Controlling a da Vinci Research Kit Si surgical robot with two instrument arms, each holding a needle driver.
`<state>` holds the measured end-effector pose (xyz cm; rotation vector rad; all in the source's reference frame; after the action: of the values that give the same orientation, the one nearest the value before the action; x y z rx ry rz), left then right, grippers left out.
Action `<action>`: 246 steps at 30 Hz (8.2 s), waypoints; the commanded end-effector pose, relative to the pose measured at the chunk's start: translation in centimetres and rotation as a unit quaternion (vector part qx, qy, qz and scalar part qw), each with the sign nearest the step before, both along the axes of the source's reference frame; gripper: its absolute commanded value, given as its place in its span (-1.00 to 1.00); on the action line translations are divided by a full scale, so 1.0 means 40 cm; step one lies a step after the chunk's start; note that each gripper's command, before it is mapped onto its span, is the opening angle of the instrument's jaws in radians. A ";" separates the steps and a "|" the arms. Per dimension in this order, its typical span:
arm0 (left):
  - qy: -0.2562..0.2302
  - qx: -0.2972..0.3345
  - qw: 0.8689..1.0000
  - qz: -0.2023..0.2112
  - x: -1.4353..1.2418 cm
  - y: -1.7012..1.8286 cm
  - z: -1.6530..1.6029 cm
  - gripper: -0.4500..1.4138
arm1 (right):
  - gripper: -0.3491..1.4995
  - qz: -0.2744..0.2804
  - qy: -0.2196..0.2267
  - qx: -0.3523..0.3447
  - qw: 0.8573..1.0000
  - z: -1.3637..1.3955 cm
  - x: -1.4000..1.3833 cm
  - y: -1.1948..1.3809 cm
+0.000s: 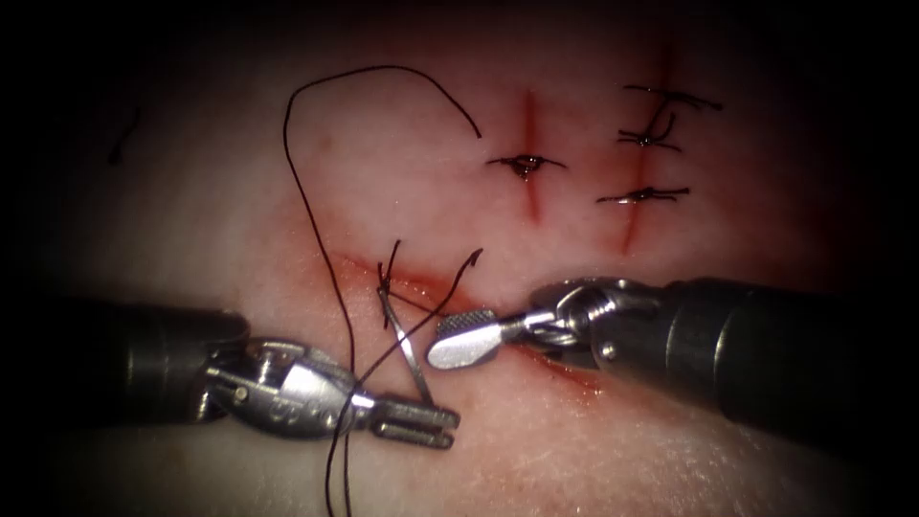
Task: Wound Closure
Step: Hand the needle back to the right needle driver, then insert the left grasper into the incision to open it, then use the right needle driver to pass the needle through the tissue below the cut.
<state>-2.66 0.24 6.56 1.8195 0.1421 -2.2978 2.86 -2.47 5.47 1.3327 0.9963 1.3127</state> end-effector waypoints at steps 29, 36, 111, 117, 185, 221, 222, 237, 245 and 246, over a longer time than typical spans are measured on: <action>-0.008 -0.018 0.999 0.033 -0.0017 -0.0015 0.0002 -1.00 | 0.20 -0.037 0.026 0.020 0.999 0.0039 0.0104 0.0010; -0.006 -0.018 0.999 0.039 -0.0026 -0.0021 0.0004 -1.00 | -1.00 -0.010 0.006 -0.009 1.000 0.0051 0.0101 0.0038; 0.210 0.200 0.926 -0.244 0.0069 0.0159 0.0215 -0.68 | -1.00 0.202 -0.057 -0.147 0.967 -0.0091 -0.0121 0.0127; 0.205 0.203 0.927 -0.239 0.0065 0.0157 0.0214 -0.69 | -1.00 0.218 -0.057 -0.167 0.960 -0.0133 -0.0125 0.0171; 0.386 0.224 0.895 0.004 -0.0002 0.0105 0.0347 0.24 | -1.00 0.192 -0.289 -0.528 0.775 0.0066 -0.0024 0.0136; 0.382 0.230 0.895 0.005 -0.0002 0.0075 0.0294 0.06 | -1.00 0.139 -0.314 -0.629 0.698 0.0106 0.0027 0.0025; 0.380 0.230 0.896 0.003 -0.0002 0.0072 0.0287 0.06 | -1.00 0.138 -0.312 -0.627 0.700 0.0108 0.0027 0.0025; 0.356 0.235 0.904 -0.036 -0.0009 0.0028 0.0176 -0.15 | -1.00 0.104 -0.325 -0.623 0.704 0.0165 -0.0009 0.0004; 0.356 0.230 0.905 -0.034 0.0008 0.0015 0.0196 -0.17 | -1.00 0.077 -0.332 -0.653 0.676 0.0152 -0.0030 0.0006; 0.356 0.228 0.906 -0.034 0.0011 0.0009 0.0200 -0.19 | -1.00 0.072 -0.334 -0.658 0.671 0.0151 -0.0033 0.0006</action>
<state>-2.56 0.27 7.32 1.0241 0.7867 -3.0614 2.64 -2.50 6.04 -0.3651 1.0765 0.6472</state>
